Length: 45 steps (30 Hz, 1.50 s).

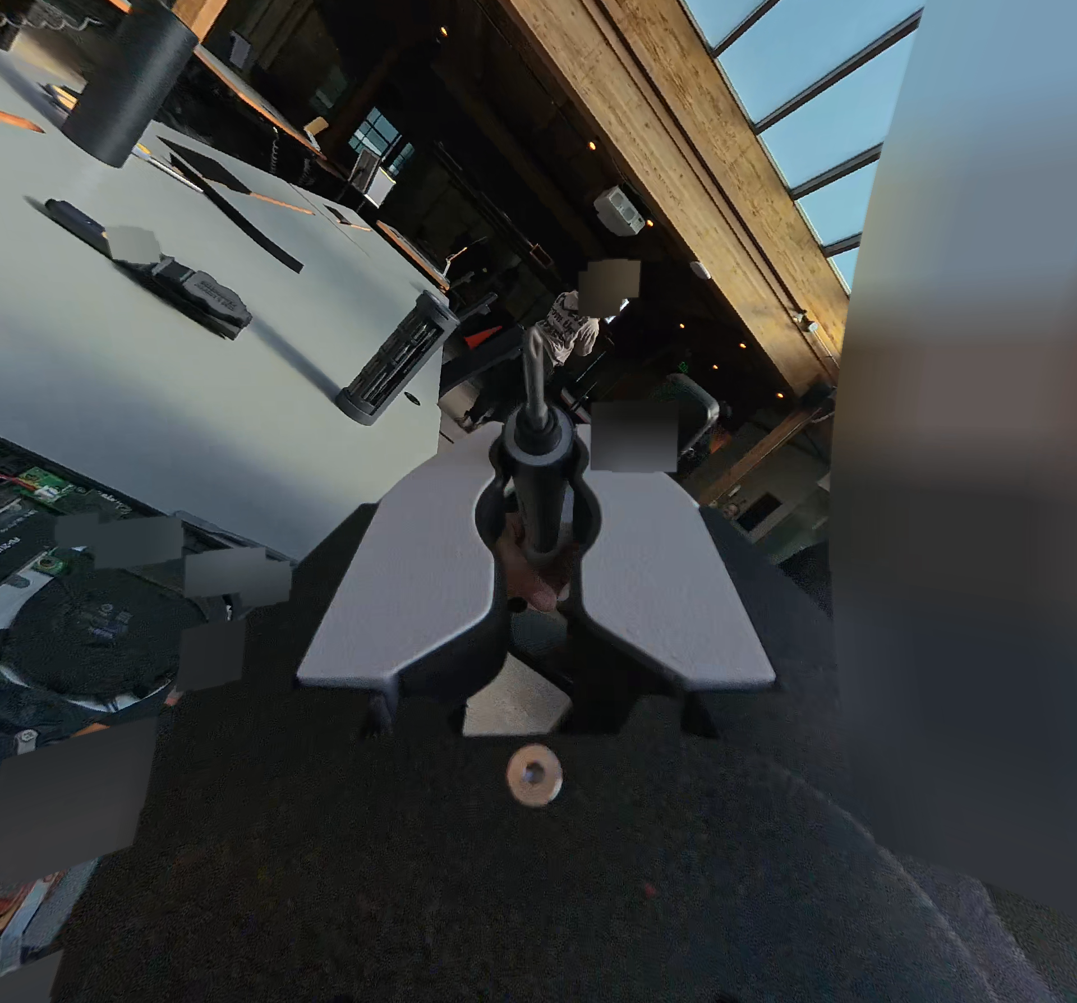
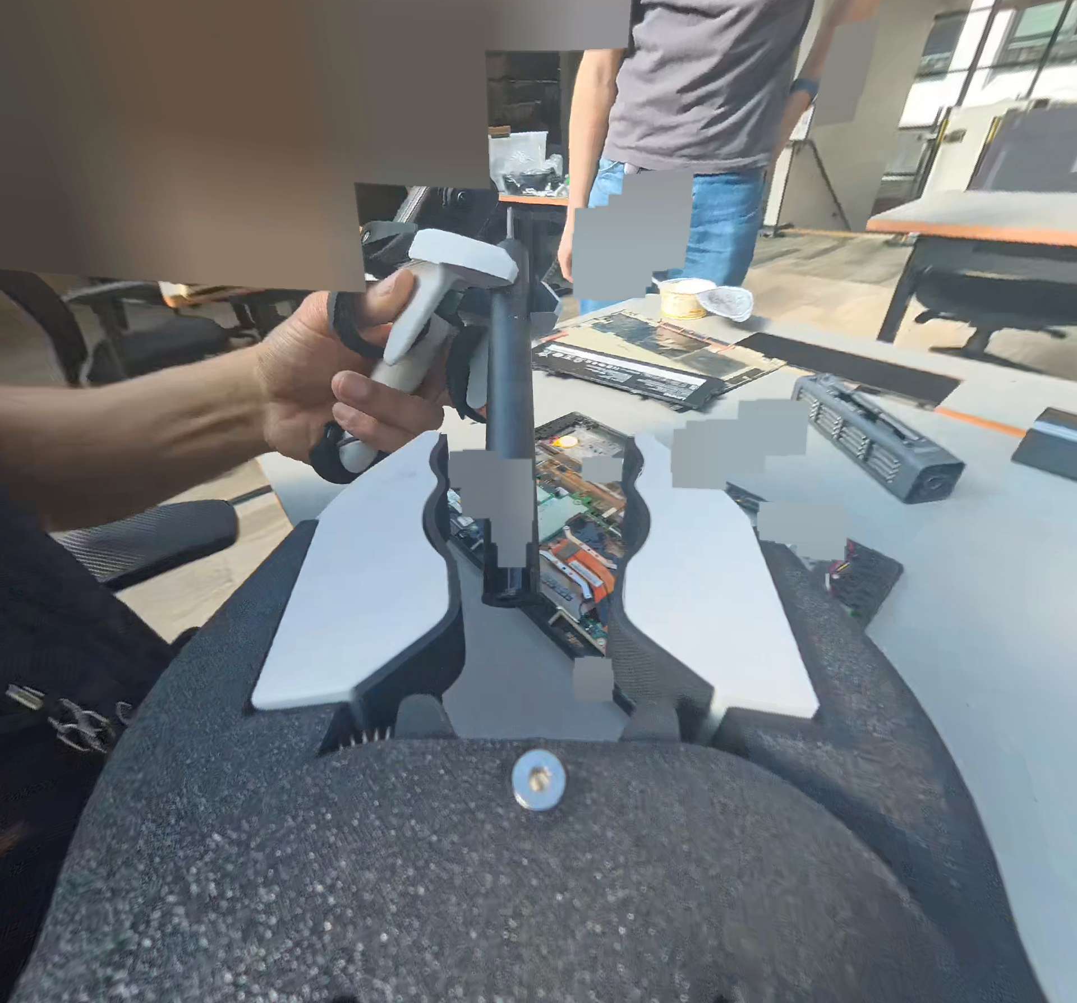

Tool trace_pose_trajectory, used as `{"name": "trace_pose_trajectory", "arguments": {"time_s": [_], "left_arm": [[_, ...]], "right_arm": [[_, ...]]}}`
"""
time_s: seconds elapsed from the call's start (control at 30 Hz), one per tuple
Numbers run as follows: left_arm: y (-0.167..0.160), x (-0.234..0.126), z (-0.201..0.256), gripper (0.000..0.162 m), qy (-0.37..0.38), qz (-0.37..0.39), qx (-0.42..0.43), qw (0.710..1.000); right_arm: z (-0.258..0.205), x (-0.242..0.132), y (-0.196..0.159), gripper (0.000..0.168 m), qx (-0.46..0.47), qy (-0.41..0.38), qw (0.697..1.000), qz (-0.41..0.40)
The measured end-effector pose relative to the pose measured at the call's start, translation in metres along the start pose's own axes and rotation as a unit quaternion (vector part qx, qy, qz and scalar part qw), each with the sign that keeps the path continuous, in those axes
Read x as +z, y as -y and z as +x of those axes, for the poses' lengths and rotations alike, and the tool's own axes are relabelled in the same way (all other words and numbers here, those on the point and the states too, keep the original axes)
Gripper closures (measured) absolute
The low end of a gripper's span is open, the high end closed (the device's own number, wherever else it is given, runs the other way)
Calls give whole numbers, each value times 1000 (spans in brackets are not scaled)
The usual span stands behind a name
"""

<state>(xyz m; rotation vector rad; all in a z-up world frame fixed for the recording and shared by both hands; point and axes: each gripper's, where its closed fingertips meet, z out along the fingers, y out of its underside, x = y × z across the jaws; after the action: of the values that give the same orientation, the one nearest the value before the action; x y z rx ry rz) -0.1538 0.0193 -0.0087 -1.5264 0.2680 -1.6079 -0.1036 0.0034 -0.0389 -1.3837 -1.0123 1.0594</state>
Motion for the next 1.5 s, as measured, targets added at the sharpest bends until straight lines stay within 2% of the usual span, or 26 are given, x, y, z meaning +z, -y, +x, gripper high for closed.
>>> {"name": "trace_pose_trajectory", "arguments": {"time_s": [0.07,0.13,0.23,0.27,0.33,0.4,0.53,0.63,0.67,0.73,0.8,0.87,0.9,1.03,1.07,1.13,1.17,1.23,1.3,1.37,1.4,1.47,1.5], "left_arm": [[-3,-1,2,144,1,-5,36,999],[-4,-2,9,144,-13,-3,77,997],[-10,-1,20,144,-27,-10,149,988],[-12,0,22,144,-24,-14,166,986],[-15,0,28,144,-29,-16,200,979],[-15,-1,31,144,-30,-12,221,975],[-16,-5,26,141,-19,-5,199,980],[-10,-10,18,98,10,12,142,990],[-9,-11,13,85,26,10,115,993],[-5,-11,10,73,38,21,52,998],[-1,-12,2,75,58,37,-14,998],[1,-12,-3,96,73,45,-60,995],[0,-12,-9,100,91,43,-71,992],[-7,-8,-14,110,108,29,-94,989],[-8,-6,-12,117,102,29,-103,989],[-9,-6,-13,140,110,31,-112,987],[-8,-7,-14,143,112,36,-112,987],[-8,-7,-15,144,110,34,-104,988],[-8,-8,-16,144,108,36,-95,989],[-6,-8,-14,144,98,45,-86,990],[-4,-8,-12,144,91,49,-80,991],[2,-10,-6,144,72,65,-50,994],[4,-11,-4,145,66,73,-26,995]], "right_arm": [[-3,4,-1,104,102,54,993,-7],[-9,7,0,104,199,108,974,-6],[-23,15,-5,105,284,171,943,-25],[-25,18,-10,112,297,178,937,-36],[-30,21,-12,141,298,194,934,-35],[-35,20,-9,147,280,206,937,-28],[-28,16,-4,151,149,155,976,-23],[-12,11,-4,150,-29,76,996,-26],[-6,9,-4,151,-98,41,994,-27],[5,7,-6,151,-224,-25,973,-44],[9,6,-5,150,-337,-73,937,-47],[7,7,-5,150,-429,-101,896,-50],[6,6,-3,150,-466,-119,876,-42],[1,8,2,150,-578,-176,796,-30],[1,10,0,150,-601,-183,778,-34],[2,11,-3,151,-628,-199,752,-40],[1,12,-4,151,-634,-200,746,-40],[2,13,-5,151,-633,-206,745,-47],[7,14,-7,150,-608,-206,764,-55],[8,15,-7,145,-548,-193,812,-52],[7,15,-6,139,-501,-179,846,-44],[3,17,-3,120,-356,-129,925,-31],[5,18,-2,113,-277,-106,954,-30]]}}
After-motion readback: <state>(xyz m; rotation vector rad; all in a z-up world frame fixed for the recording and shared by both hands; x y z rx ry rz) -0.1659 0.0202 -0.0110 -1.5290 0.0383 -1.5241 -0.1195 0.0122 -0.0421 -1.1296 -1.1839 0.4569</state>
